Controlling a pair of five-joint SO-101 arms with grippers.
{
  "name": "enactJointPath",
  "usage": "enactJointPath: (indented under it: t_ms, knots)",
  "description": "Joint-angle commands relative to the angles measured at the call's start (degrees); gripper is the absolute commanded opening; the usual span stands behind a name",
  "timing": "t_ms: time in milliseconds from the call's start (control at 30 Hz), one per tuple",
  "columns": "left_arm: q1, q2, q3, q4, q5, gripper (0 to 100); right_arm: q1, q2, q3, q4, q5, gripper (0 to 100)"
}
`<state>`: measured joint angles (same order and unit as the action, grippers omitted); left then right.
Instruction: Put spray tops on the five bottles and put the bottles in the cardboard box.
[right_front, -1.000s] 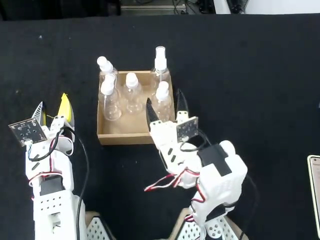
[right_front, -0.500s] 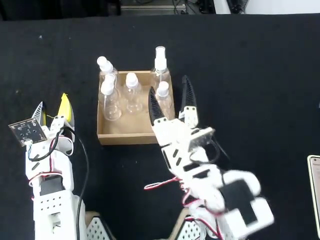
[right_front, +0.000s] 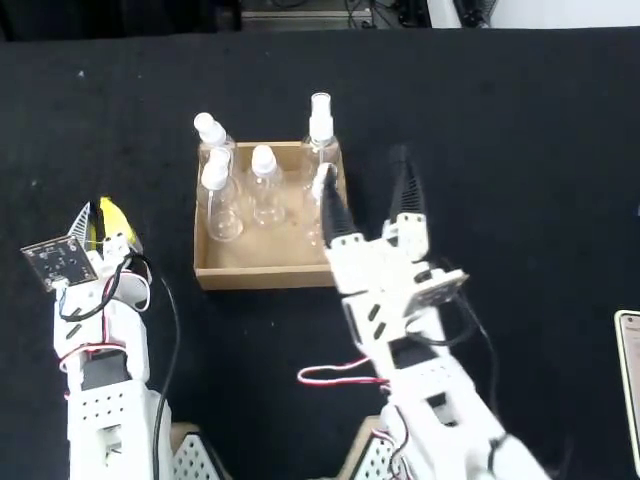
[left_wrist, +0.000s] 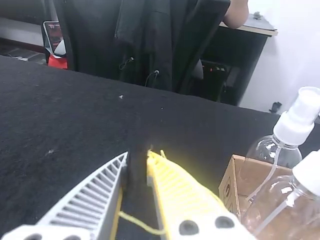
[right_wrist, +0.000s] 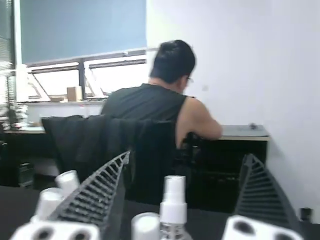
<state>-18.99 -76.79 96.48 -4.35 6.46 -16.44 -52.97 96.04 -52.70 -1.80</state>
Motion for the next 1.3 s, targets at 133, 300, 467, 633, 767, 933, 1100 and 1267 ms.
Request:
enactJointPath:
  t_ms: [133,300,467,633,767,933,1100,1267]
  knots:
    - [0.7,0.4,1.4,0.3,-0.1,3,10.1,-26.3,0.3,25.0,0.0,5.1]
    - [0.7,0.4,1.4,0.4,-0.1,3,11.0,-40.0,0.0,46.1,0.1,1.2]
    - [0.7,-0.7,0.6,7.0,-0.1,3,14.2,-54.1,0.5,71.6,0.1,1.7]
    - [0.8,-7.3,-0.7,16.0,-0.1,3,16.1,-54.2,-2.3,86.2,0.4,1.8]
    - [4.2,-17.2,1.4,23.4,-2.8,3,16.4,-54.2,0.4,87.0,0.4,1.8]
    - [7.3,-28.6,0.9,34.6,-6.8,3,16.4,-55.4,0.1,98.1,0.4,1.8]
    - [7.4,-24.4,1.1,30.0,-6.8,3,16.4,-55.6,0.3,107.4,0.5,1.8]
    - [7.1,-23.4,1.2,29.3,-6.8,3,16.4,-55.6,0.3,114.1,0.5,1.8]
